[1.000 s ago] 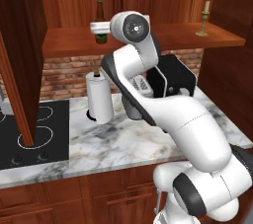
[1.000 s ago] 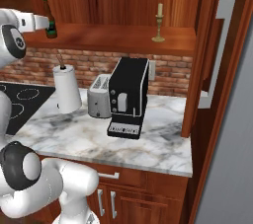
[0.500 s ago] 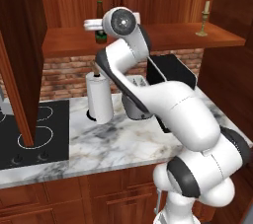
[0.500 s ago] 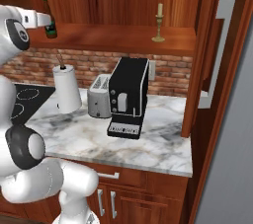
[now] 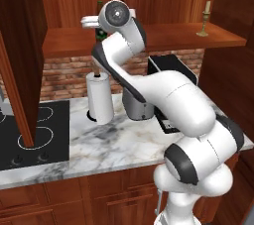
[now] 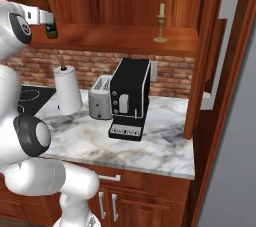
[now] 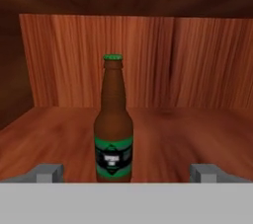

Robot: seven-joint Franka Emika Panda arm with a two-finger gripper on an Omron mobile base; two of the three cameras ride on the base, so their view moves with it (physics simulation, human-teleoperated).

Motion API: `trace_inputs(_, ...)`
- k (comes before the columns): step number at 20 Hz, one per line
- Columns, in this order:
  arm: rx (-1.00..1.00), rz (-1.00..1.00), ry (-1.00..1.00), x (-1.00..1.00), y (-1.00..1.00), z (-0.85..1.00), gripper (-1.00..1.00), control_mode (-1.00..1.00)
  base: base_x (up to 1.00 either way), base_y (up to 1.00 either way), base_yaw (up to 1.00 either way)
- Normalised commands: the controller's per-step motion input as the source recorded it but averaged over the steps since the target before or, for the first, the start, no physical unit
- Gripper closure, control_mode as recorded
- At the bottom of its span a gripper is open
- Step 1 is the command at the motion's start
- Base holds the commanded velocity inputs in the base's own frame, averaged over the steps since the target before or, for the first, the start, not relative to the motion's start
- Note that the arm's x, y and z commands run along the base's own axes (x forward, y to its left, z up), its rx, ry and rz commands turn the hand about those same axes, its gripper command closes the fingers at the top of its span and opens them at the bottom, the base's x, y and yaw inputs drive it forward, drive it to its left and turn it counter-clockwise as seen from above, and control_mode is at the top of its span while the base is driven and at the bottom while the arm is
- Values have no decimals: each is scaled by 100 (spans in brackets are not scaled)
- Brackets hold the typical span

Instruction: Get the candle and the beer from the cabinet and move them to the dining counter.

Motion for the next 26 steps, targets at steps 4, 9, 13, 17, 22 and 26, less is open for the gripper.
trace_inputs(4, 0, 0, 5, 23, 1, 0, -100, -100, 0, 0, 0)
trace_inputs(9, 0, 0, 4, 25, 5, 0, -100, -100, 0, 0, 0)
trace_inputs(13, 0, 0, 2, 26, 5, 0, -100, -100, 0, 0, 0)
trace_inputs(17, 0, 0, 0, 24, 6, 0, -100, -100, 0, 0, 0)
trace_inputs(22, 0, 0, 0, 25, 4, 0, -100, -100, 0, 0, 0)
trace_inputs(26, 0, 0, 0, 20, 2, 0, -100, -100, 0, 0, 0)
